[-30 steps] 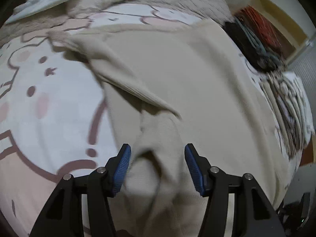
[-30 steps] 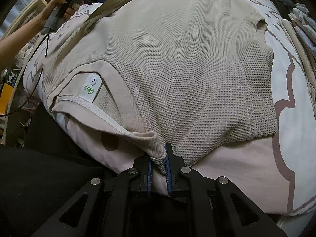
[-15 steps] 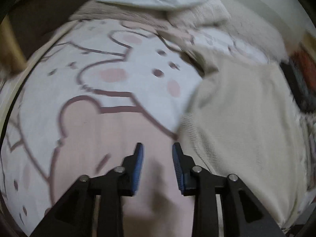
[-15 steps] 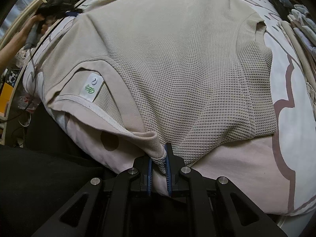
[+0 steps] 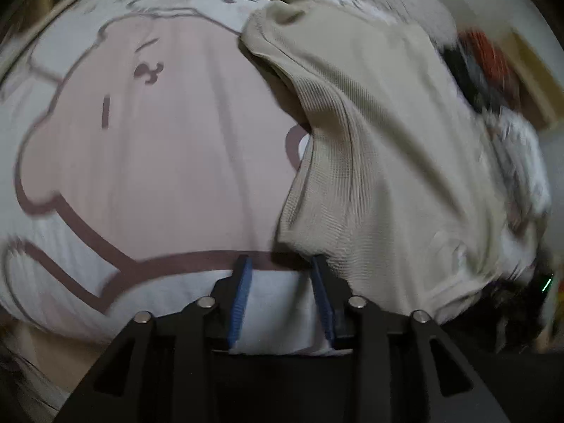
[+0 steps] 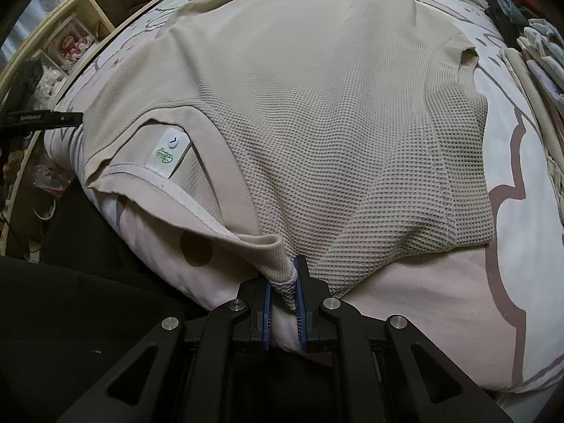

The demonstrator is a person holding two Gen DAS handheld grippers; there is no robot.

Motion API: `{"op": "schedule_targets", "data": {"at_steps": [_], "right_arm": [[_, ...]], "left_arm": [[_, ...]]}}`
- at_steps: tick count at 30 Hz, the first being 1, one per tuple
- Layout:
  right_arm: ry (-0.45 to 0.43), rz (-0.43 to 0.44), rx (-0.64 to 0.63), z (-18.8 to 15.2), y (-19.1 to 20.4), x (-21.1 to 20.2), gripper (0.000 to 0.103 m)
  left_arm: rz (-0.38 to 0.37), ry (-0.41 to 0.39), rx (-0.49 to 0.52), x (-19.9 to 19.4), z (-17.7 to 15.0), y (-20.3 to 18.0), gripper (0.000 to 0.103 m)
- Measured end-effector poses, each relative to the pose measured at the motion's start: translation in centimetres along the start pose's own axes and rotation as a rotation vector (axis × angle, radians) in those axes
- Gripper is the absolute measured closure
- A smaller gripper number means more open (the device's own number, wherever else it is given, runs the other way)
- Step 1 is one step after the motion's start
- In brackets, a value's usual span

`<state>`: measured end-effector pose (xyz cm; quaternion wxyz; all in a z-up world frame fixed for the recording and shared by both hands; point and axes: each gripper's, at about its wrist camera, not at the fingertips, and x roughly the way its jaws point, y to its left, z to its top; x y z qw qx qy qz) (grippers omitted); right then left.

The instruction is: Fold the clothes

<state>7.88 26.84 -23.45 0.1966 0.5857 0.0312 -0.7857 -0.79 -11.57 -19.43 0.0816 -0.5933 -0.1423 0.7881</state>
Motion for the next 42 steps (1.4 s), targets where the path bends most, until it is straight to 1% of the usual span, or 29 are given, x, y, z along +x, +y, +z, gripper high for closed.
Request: {"op": "schedule_targets", "data": {"at_steps": [1,2,3,5,7,9,10,11,12,13,14,15,17,21,23,24,25,26,27,29,31,33,34,35,36,37,39,41,42], "right_arm": [[-0.002,-0.002,-0.001,0.0,0.0,0.0,0.092],[-0.005,-0.004,-0.003,0.0,0.1,0.0,0.092],[-0.008,-0.007,-0.005,-0.1,0.1,0.0,0.092],[-0.014,-0.014,-0.008,-0.5,-0.1,-0.2,0.092],[-0.021,-0.024,-0.014,-0.8,-0.2,-0.5,0.092],[-0.027,-0.032,-0.019,-1.1,-0.2,-0.6,0.092],[-0.029,-0.034,-0.019,-1.2,-0.2,-0.6,0.092],[-0.031,-0.033,-0.018,-1.2,-0.2,-0.7,0.092],[-0.032,-0.03,-0.015,-1.3,-0.3,-0.7,0.092],[-0.032,-0.027,-0.012,-1.3,-0.3,-0.7,0.092],[-0.032,-0.024,-0.01,-1.3,-0.4,-0.7,0.092],[-0.032,-0.02,-0.008,-1.3,-0.4,-0.7,0.092],[-0.033,-0.014,-0.004,-1.3,-0.5,-0.8,0.092],[-0.036,-0.001,0.005,-1.4,-0.7,-0.8,0.092],[-0.037,-0.007,0.003,-1.5,-0.7,-0.9,0.092],[-0.036,-0.01,0.001,-1.5,-0.6,-0.9,0.092],[-0.035,-0.011,-0.001,-1.5,-0.7,-0.9,0.092],[-0.034,-0.011,-0.002,-1.5,-0.7,-0.9,0.092],[-0.032,-0.011,-0.003,-1.5,-0.7,-0.9,0.092],[-0.026,-0.008,-0.002,-1.5,-0.8,-0.9,0.092],[-0.021,-0.005,0.002,-1.4,-0.8,-0.9,0.092],[-0.017,-0.002,0.01,-1.4,-0.8,-0.9,0.092],[-0.014,0.0,0.014,-1.4,-0.8,-1.0,0.092],[-0.01,0.002,0.018,-1.4,-0.8,-1.0,0.091],[-0.006,0.003,0.022,-1.4,-0.8,-1.0,0.091],[-0.001,0.004,0.027,-1.4,-0.8,-1.0,0.091],[0.009,0.007,0.031,-1.3,-0.9,-0.9,0.091],[0.016,0.014,0.033,-1.3,-1.0,-0.9,0.091],[0.019,0.019,0.034,-1.2,-1.1,-0.9,0.091]], "left_arm": [[-0.048,-0.009,-0.052,0.1,0.1,0.3,0.044],[-0.079,-0.019,-0.085,0.3,0.2,0.3,0.033],[-0.108,-0.03,-0.117,0.5,0.3,0.3,0.031],[-0.172,-0.054,-0.136,0.6,0.4,-0.1,0.031],[-0.26,-0.052,-0.174,0.9,0.3,-0.1,0.031],[-0.316,-0.039,-0.221,1.4,0.0,0.1,0.031],[-0.296,-0.043,-0.22,1.6,0.2,0.0,0.031],[-0.272,-0.047,-0.218,1.7,0.3,-0.2,0.036],[-0.248,-0.052,-0.216,1.9,0.5,-0.3,0.044],[-0.193,-0.06,-0.222,1.8,0.6,-0.2,0.074],[-0.136,-0.068,-0.228,1.7,0.7,-0.2,0.092],[-0.134,-0.069,-0.256,1.6,0.6,0.1,0.092],[-0.143,-0.106,-0.312,0.5,0.0,0.3,0.092],[-0.053,-0.215,-0.226,-3.4,-1.9,-1.8,0.092],[0.025,-0.2,-0.191,-3.6,-2.5,-1.8,0.091],[0.052,-0.182,-0.196,-3.3,-2.4,-1.4,0.09],[0.079,-0.163,-0.203,-3.0,-2.3,-0.9,0.086],[0.084,-0.152,-0.197,-3.1,-2.0,-0.8,0.083],[0.094,-0.149,-0.178,-3.3,-1.7,-0.9,0.082],[0.133,-0.174,-0.096,-4.3,0.3,-1.8,0.066],[0.165,-0.212,-0.009,-5.7,2.8,-2.4,0.061],[0.191,-0.251,0.068,-7.5,5.7,-2.8,0.054],[0.186,-0.265,0.081,-8.4,7.2,-2.7,0.042],[0.176,-0.283,0.093,-9.4,9.0,-2.6,0.036],[0.175,-0.298,0.105,-10.2,10.1,-2.4,0.036],[0.185,-0.313,0.123,-10.8,12.1,-2.4,0.036],[0.189,-0.319,0.138,-10.5,15.6,-2.9,0.036],[0.162,-0.32,0.144,-9.0,20.3,-2.8,0.036],[0.128,-0.301,0.139,-7.5,23.1,-2.8,0.036]]}}
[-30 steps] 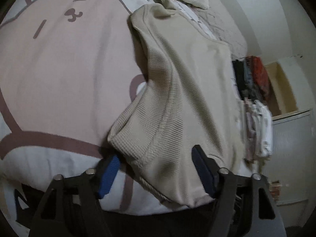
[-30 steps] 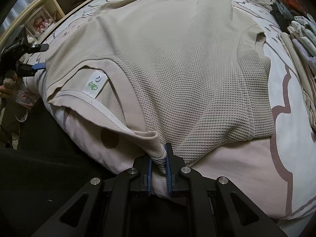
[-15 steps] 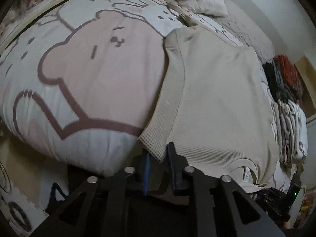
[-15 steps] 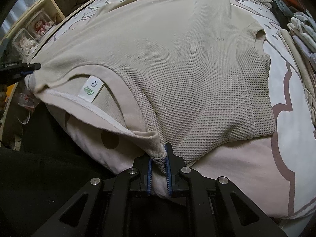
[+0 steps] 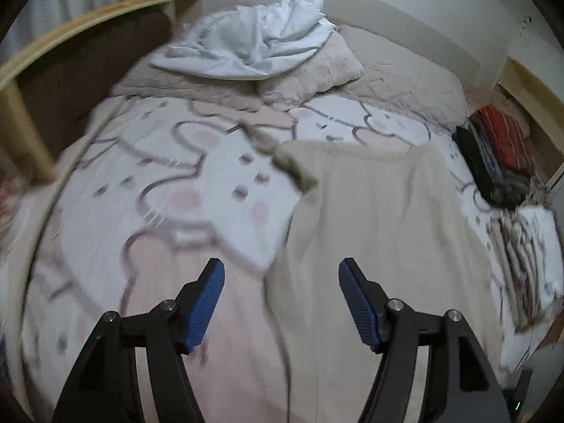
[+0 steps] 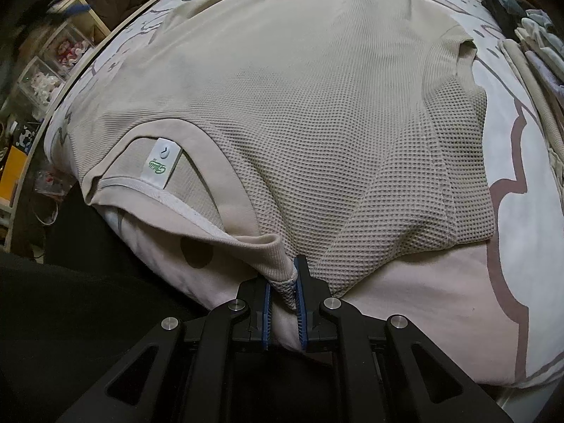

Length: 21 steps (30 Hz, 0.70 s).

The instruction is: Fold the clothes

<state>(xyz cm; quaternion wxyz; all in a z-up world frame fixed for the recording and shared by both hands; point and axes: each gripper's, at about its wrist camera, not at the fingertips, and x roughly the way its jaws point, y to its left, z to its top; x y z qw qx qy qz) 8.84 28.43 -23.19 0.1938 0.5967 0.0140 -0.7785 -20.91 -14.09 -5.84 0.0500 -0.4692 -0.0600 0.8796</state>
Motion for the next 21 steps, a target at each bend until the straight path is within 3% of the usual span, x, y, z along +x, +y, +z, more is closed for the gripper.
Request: {"op": "schedule_targets", "data": {"at_steps": [4,11,13,16,19,21], "right_arm": [[0.034,0.019,0.028,0.5,-0.5,0.3,0.091],[0.11,0.029,0.084,1.4,-0.9,0.8,0.091],[0.121,0.035,0.102,1.5,-1.4,0.8,0.091],[0.136,0.049,0.124,1.6,-1.8,0.9,0.091],[0.151,0.072,0.14,1.8,-2.2,1.1,0.091],[0.161,0.089,0.149,1.9,-2.4,1.1,0.091]], "left_arm": [[-0.083,0.085,-0.132,9.4,6.2,1.3,0.06],[-0.152,0.22,-0.375,23.7,11.4,4.1,0.058],[-0.124,0.241,-0.41,26.0,11.9,4.6,0.057],[-0.139,0.273,-0.392,28.4,12.3,4.0,0.058],[-0.188,0.278,-0.314,28.4,13.1,2.3,0.093],[-0.14,0.182,-0.153,26.0,14.5,0.4,0.093]]}}
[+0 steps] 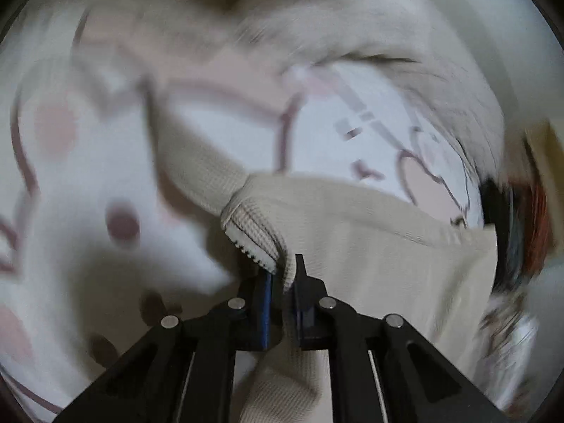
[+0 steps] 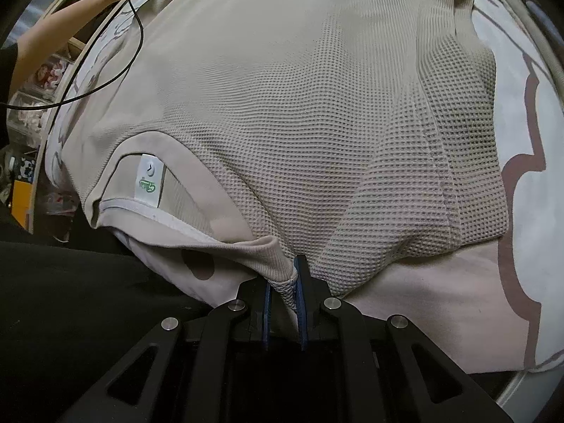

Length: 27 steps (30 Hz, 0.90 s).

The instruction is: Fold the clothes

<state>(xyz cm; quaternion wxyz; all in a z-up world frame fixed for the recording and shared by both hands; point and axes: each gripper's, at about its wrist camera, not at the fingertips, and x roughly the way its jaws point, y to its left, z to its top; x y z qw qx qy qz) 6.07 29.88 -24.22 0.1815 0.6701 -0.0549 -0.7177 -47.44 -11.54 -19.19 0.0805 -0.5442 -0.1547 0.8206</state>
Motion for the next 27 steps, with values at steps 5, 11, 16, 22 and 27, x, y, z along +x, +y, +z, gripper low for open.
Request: {"op": "schedule_targets", "data": {"at_steps": [5,11,16,22,27], "right_arm": [[0.022,0.027,0.001,0.1,-0.4,0.1,0.091],[0.017,0.01,0.002,-0.1,-0.2,0.0,0.091],[-0.005,-0.004,0.005,-0.5,0.1,-0.2,0.091],[-0.015,-0.005,0.016,-0.8,0.4,-0.9,0.091],[-0.075,0.079,0.02,-1.6,0.7,-4.1,0.057]], "left_arm": [[0.305,-0.198,0.374,-4.3,2.2,-4.7,0.09],[0.515,-0.117,0.355,-3.0,3.3,-3.1,0.036],[0.43,-0.117,0.176,-6.3,1.6,-0.1,0.036],[0.243,-0.102,0.252,-12.0,-8.5,-3.1,0.036],[0.218,-0.033,0.425,-14.9,-21.9,-5.6,0.036]]}}
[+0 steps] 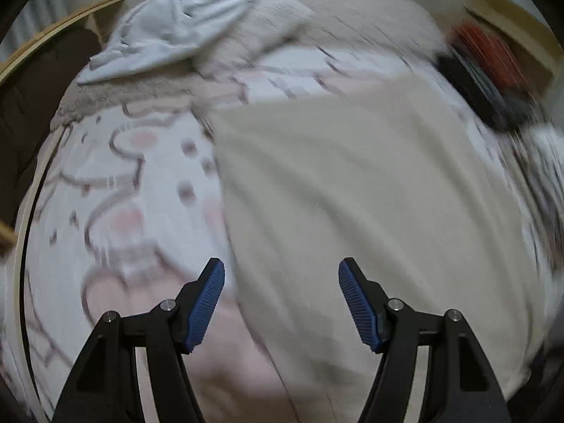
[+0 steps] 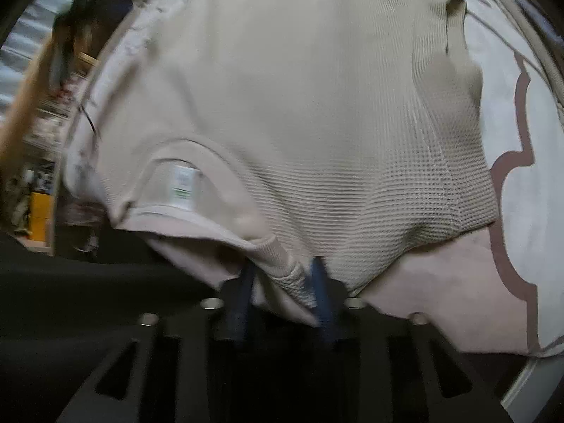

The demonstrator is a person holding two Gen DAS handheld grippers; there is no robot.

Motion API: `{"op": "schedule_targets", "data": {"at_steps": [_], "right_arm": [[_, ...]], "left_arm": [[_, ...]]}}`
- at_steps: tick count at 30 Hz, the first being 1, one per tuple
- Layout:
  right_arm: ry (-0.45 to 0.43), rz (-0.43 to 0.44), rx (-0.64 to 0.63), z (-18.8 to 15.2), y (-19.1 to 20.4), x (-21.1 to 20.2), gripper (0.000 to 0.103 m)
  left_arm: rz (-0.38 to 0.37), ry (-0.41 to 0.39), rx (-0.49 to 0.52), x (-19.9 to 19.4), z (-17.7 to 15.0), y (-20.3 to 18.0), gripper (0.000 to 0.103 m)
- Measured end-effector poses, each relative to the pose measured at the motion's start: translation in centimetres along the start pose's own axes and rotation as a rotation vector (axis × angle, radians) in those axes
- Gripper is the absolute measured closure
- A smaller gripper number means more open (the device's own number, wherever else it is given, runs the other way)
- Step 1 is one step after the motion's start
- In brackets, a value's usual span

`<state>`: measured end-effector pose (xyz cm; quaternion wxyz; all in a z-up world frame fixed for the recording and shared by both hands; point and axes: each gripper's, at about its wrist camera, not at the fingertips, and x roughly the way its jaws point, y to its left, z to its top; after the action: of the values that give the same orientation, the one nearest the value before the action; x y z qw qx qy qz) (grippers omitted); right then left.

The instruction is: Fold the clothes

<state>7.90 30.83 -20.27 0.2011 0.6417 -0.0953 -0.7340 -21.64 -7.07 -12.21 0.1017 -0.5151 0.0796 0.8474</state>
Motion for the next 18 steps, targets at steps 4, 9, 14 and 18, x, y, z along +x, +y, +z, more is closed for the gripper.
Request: {"op": "schedule_targets", "data": {"at_steps": [4,9,14,18], "right_arm": [[-0.148,-0.012,0.023,0.0,-0.4,-4.2,0.05],[-0.284,-0.026,0.286,1.1,-6.1,-5.9,0.05],[-0.281,0.071,0.429,0.5,-9.7,-3.5,0.05],[-0.3,0.173,0.518,2.8,-9.2,-0.3,0.05]], "left_arm": [[0.03,0.057,-0.027,-2.1,-9.1,-1.7,0.036],[0.086,0.098,-0.174,-4.4,-17.4,0.0,0.036],[0.091,0.116,-0.332,-4.3,-21.6,0.1,0.036],[0.142,0.065,-0.35,-3.7,-21.9,-1.7,0.026]]}}
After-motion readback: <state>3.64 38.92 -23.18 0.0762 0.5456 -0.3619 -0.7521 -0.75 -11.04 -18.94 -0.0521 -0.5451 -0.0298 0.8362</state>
